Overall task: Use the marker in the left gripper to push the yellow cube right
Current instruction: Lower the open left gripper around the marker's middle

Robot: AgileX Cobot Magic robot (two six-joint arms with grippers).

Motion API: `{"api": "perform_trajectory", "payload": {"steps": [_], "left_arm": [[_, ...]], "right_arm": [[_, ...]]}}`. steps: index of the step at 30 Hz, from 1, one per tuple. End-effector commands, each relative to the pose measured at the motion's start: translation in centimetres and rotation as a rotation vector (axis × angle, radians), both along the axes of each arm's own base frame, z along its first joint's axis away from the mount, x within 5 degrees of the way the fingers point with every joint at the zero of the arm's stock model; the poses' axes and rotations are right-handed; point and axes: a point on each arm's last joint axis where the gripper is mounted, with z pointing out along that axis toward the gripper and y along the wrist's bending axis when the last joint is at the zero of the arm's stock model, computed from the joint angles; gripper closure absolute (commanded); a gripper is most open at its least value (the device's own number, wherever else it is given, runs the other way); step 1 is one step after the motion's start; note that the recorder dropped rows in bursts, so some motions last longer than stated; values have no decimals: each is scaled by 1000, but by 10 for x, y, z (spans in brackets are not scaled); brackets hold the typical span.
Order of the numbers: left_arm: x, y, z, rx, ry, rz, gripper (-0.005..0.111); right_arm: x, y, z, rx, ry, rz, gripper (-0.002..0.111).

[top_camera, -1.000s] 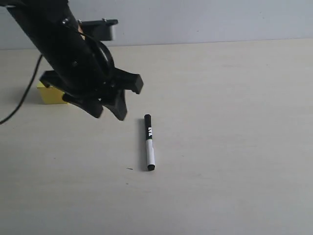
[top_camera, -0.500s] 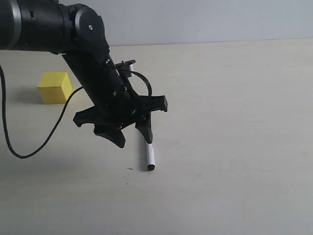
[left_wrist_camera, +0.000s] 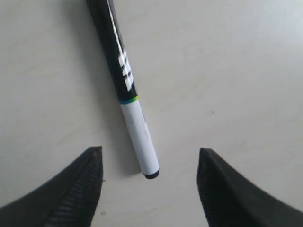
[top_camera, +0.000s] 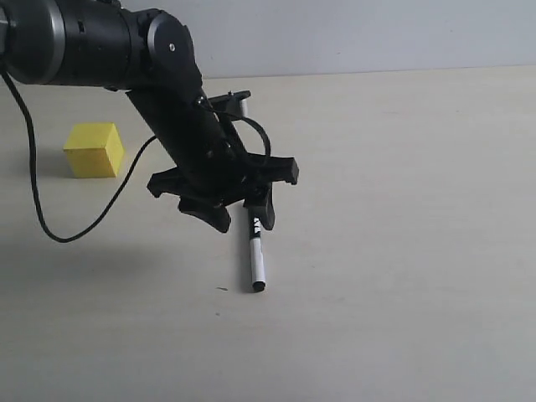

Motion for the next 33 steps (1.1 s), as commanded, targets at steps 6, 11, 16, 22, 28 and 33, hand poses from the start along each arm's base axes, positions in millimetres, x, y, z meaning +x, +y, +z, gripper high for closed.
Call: {"api": "perform_trajectory", "payload": {"steps": [6, 11, 16, 22, 28, 33], "left_arm": [[2, -6, 9, 12, -33, -30, 49], [-4, -13, 12, 287, -85, 51, 49], [-9, -24, -10, 303, -12, 78, 49], [-10, -37, -33, 250, 38, 121, 49], [-7, -44, -33, 186, 8, 143, 49], [-7, -44, -33, 187, 3, 141, 49]], "right_arm": [[0, 0, 0, -2, -13, -6, 108], [0, 0, 0, -2, -13, -6, 108], [0, 0, 0, 0, -13, -6, 108], [0, 0, 0, -3, -13, -6, 108], [0, 0, 0, -3, -13, -6, 108], [0, 0, 0, -3, -13, -6, 108]]}}
